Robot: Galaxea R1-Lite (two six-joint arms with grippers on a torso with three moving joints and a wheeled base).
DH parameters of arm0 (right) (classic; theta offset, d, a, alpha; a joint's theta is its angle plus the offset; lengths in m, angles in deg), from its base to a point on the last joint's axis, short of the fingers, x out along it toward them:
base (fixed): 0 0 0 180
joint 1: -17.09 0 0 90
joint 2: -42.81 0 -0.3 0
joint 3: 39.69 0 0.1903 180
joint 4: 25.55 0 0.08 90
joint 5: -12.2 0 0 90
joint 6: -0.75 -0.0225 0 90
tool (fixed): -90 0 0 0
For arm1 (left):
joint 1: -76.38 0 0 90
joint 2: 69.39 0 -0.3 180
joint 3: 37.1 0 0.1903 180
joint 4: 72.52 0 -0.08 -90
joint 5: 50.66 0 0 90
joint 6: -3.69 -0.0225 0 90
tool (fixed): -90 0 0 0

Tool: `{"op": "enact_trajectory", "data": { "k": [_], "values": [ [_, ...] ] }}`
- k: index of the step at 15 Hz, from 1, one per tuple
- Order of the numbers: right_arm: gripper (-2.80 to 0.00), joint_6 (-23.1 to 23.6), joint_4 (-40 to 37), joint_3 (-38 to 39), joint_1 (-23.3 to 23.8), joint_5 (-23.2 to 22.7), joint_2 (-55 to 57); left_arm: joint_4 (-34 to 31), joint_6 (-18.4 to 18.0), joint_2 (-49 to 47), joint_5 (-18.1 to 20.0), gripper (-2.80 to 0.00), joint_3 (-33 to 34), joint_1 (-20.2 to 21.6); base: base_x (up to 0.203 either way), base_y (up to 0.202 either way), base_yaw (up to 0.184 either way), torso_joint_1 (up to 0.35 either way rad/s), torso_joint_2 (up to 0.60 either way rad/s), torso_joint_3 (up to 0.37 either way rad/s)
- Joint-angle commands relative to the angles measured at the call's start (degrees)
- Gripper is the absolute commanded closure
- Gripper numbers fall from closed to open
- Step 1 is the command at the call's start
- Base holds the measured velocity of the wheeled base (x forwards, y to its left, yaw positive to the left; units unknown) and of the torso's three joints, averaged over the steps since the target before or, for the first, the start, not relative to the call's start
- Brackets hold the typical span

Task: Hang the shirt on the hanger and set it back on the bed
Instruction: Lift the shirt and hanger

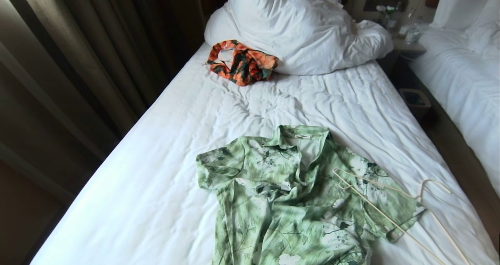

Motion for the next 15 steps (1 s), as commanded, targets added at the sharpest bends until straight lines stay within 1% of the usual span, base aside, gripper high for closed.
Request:
{"op": "enact_trajectory", "data": {
  "k": [1,7,10,12,13,15],
  "values": [
    [0.00,0.1,0.0,0.1,0.0,0.0,0.0,0.0,0.1,0.1,0.0,0.00,0.0,0.0,0.000,0.000,0.000,0.000,0.00,0.000],
    [0.00,0.2,0.0,0.1,0.0,0.0,0.0,0.0,0.1,0.1,0.0,0.00,0.0,0.0,0.000,0.000,0.000,0.000,0.00,0.000],
    [0.00,1.0,-0.2,-0.6,0.0,0.0,0.0,0.0,0.1,0.1,0.0,0.00,0.0,0.0,0.000,0.000,0.000,0.000,0.00,0.000],
    [0.00,1.1,-1.1,-4.6,0.0,-0.7,1.2,0.0,0.1,0.1,0.0,0.00,0.0,0.0,0.000,0.000,0.000,0.000,0.00,0.000],
    [0.00,1.1,-1.5,-7.0,0.0,-1.2,4.0,0.0,0.1,0.1,0.0,0.00,0.0,0.0,0.000,0.000,0.000,0.000,0.00,0.000],
    [0.00,0.7,-1.6,-13.4,0.0,-1.9,13.1,0.0,0.1,0.1,0.0,0.00,0.0,0.0,0.000,0.000,0.000,0.000,0.00,0.000]
  ]
}}
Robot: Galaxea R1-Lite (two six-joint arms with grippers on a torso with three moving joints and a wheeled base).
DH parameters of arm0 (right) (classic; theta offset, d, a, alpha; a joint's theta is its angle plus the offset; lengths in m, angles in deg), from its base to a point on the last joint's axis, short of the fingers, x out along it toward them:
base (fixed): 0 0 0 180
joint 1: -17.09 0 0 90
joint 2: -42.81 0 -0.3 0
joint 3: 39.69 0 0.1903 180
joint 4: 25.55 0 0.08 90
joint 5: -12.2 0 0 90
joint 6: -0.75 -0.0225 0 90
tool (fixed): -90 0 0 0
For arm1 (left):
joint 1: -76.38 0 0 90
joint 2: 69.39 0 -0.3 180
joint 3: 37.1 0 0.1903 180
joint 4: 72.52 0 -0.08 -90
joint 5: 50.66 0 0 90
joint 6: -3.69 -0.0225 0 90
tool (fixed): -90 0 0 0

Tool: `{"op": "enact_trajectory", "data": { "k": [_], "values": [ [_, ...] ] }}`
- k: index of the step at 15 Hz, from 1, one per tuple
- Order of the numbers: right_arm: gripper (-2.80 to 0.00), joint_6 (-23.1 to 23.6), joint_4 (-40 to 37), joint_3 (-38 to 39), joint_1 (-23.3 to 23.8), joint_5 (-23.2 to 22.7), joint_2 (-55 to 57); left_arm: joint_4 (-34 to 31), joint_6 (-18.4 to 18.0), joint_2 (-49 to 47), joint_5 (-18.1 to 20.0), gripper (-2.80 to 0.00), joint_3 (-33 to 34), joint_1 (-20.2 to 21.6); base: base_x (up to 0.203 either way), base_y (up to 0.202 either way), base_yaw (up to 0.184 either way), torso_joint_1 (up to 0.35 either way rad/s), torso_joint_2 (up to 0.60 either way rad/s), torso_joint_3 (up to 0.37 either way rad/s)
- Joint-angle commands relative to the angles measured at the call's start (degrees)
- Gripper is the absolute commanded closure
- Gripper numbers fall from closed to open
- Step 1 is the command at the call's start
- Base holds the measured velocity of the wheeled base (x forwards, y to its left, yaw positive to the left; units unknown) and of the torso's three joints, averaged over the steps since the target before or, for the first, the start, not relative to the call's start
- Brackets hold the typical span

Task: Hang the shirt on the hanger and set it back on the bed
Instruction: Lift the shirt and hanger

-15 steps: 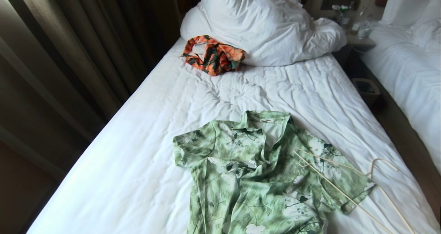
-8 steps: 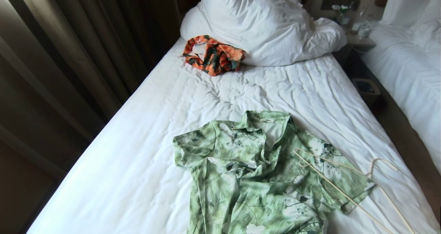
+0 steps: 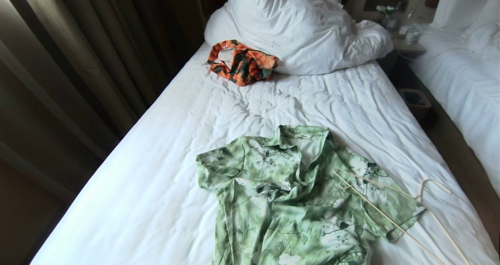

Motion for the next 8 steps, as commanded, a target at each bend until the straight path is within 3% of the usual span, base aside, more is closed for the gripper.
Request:
{"op": "enact_trajectory", "data": {
  "k": [1,4,8],
  "values": [
    [0.00,-0.8,-0.1,-7.3,0.0,-0.5,12.2,0.0,0.0,0.1,0.0,0.00,0.0,0.0,0.000,0.000,0.000,0.000,0.00,0.000],
    [0.00,-4.0,-0.2,-14.6,0.0,-1.2,25.6,0.0,0.1,0.1,0.0,0.00,0.0,0.0,0.000,0.000,0.000,0.000,0.00,0.000],
    [0.00,-13.1,-4.7,-25.2,0.1,-2.5,46.7,0.0,0.0,0.1,0.0,0.00,0.0,0.0,0.000,0.000,0.000,0.000,0.00,0.000]
  ]
}}
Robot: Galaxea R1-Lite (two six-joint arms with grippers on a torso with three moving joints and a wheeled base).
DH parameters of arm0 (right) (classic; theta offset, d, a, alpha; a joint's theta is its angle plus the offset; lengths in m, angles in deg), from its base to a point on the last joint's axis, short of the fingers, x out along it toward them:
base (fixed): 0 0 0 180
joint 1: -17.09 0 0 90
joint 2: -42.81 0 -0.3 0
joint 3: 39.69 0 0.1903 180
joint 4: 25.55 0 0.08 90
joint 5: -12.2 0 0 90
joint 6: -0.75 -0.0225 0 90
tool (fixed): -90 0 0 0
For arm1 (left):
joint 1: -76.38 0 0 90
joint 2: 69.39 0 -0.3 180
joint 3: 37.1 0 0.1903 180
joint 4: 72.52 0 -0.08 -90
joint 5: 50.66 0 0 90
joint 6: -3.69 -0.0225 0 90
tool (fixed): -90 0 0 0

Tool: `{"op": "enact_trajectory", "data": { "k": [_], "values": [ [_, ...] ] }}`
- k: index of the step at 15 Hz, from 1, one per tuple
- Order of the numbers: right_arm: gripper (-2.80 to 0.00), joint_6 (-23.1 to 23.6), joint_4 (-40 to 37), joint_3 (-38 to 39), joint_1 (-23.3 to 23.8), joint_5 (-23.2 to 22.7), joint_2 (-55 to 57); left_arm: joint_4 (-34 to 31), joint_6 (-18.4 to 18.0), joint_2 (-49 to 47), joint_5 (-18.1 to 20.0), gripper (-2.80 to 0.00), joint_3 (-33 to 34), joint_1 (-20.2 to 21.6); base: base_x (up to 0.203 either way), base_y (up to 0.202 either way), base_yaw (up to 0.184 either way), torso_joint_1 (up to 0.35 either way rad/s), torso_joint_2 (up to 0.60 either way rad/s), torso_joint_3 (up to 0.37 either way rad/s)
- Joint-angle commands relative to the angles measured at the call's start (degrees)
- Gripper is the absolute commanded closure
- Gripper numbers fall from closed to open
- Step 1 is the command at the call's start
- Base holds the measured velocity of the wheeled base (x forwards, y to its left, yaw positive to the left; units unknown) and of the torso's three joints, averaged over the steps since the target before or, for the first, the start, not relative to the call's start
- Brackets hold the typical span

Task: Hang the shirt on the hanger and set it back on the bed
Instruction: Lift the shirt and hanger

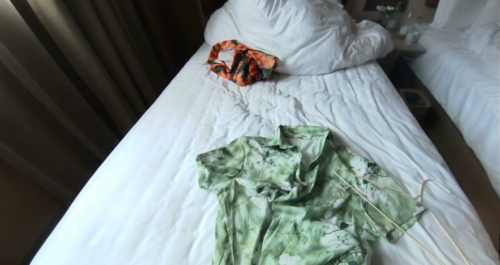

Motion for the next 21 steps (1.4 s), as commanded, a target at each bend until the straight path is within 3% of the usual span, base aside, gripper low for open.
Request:
{"op": "enact_trajectory", "data": {
  "k": [1,4,6,8,10,13,14,16,20,21],
  "values": [
    [0.00,-5.2,-3.9,-7.4,0.5,-1.6,18.0,0.0,0.1,0.1,0.0,0.00,0.0,0.0,0.000,0.000,0.000,0.000,0.00,0.000],
    [0.00,-8.4,-12.5,-16.1,4.9,-10.0,31.2,0.0,0.1,0.1,0.0,0.00,0.0,0.0,0.000,0.000,0.000,0.000,0.00,0.000],
    [0.00,-5.7,-18.3,-20.5,9.8,-13.4,39.9,0.0,0.1,0.1,0.0,0.00,0.0,0.0,0.000,0.000,0.000,0.000,0.00,0.000],
    [0.00,1.5,-23.3,-23.6,15.7,-16.3,47.7,0.0,0.1,0.1,0.0,0.00,0.0,0.0,0.000,0.000,0.000,0.000,0.00,0.000],
    [0.00,11.8,-26.9,-26.7,22.5,-18.9,56.8,0.0,0.1,0.1,0.0,0.00,0.0,0.0,0.000,0.000,0.000,0.000,0.00,0.000],
    [0.00,22.5,-34.0,-35.4,30.7,-22.2,70.0,0.0,0.1,0.1,0.0,0.00,0.0,0.0,0.000,0.000,0.000,0.000,0.00,0.000],
    [0.00,28.1,-37.8,-37.8,33.0,-23.3,73.1,0.0,0.1,0.1,0.0,0.00,0.0,0.0,0.000,0.000,0.000,0.000,0.00,0.000],
    [0.00,43.9,-45.3,-40.8,38.9,-27.7,77.6,0.0,0.1,0.1,0.0,0.00,0.0,0.0,0.000,0.000,0.000,0.000,0.00,0.000],
    [0.00,54.4,-49.6,-44.3,42.4,-36.0,83.7,0.0,0.1,0.1,0.0,0.00,0.0,0.0,0.000,0.000,0.000,0.000,0.00,0.000],
    [-0.38,54.8,-49.6,-44.4,42.5,-36.6,83.9,0.0,0.1,0.1,0.0,0.00,0.0,0.0,0.000,0.000,0.000,0.000,0.00,0.000]
  ]
}}
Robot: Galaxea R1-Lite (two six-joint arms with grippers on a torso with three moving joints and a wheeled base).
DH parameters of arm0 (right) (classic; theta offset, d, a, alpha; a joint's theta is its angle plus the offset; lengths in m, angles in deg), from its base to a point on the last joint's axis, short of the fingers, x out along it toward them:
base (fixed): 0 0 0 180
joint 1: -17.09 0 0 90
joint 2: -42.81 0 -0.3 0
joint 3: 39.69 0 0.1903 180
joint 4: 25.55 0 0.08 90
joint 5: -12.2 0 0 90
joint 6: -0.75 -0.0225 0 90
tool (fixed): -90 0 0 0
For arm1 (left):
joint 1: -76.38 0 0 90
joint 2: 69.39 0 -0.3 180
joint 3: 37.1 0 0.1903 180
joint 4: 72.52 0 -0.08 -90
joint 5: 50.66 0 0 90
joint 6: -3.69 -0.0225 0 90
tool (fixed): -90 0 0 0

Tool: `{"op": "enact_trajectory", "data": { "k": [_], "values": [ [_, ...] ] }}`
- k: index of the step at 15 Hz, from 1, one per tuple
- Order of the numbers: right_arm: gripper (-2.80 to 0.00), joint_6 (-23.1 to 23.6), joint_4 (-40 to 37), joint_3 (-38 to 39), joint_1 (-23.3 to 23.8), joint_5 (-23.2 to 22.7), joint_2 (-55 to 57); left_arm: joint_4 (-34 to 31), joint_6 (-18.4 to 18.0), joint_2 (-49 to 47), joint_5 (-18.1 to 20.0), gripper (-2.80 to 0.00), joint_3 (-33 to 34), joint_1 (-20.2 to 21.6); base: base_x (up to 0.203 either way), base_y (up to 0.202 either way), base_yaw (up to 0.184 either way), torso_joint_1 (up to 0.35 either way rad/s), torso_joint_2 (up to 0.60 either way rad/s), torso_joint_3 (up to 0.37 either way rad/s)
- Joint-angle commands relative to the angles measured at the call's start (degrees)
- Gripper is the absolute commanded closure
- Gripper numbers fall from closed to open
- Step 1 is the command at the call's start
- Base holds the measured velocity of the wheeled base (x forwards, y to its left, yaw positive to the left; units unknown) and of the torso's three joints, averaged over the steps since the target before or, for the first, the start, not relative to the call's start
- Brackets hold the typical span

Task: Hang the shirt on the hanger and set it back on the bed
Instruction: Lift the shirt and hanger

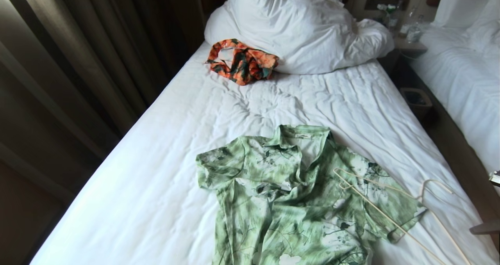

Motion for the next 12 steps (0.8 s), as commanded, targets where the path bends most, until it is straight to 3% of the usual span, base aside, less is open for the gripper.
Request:
{"op": "enact_trajectory", "data": {
  "k": [1,3,7,9,11,12],
  "values": [
    [-2.80,1.7,-0.4,-0.2,0.4,-1.3,3.0,0.0,0.0,0.1,0.0,0.00,0.0,0.0,0.000,0.000,0.000,0.000,0.00,0.000],
    [-2.80,5.3,-0.5,0.0,0.3,-5.6,3.9,0.0,0.0,0.1,0.0,0.00,0.0,0.0,0.000,0.000,0.000,0.000,0.00,0.000],
    [-2.80,6.1,-0.4,0.4,-0.8,-12.3,6.3,0.0,0.1,0.1,0.0,0.00,0.0,0.0,0.000,0.000,0.000,0.000,0.00,0.000],
    [-2.80,7.4,-0.2,1.9,-2.0,-12.7,7.2,0.0,0.1,0.1,0.0,0.00,0.0,0.0,0.000,0.000,0.000,0.000,0.00,0.000],
    [-2.80,14.1,-0.1,3.5,-2.4,-13.1,8.4,0.0,0.1,0.1,0.0,0.00,0.0,0.0,0.000,0.000,0.000,0.000,0.00,0.000],
    [-2.80,14.6,-0.1,4.1,-2.7,-13.4,8.4,0.0,0.0,0.1,0.0,0.00,0.0,0.0,0.000,0.000,0.000,0.000,0.00,0.000]
  ]
}}
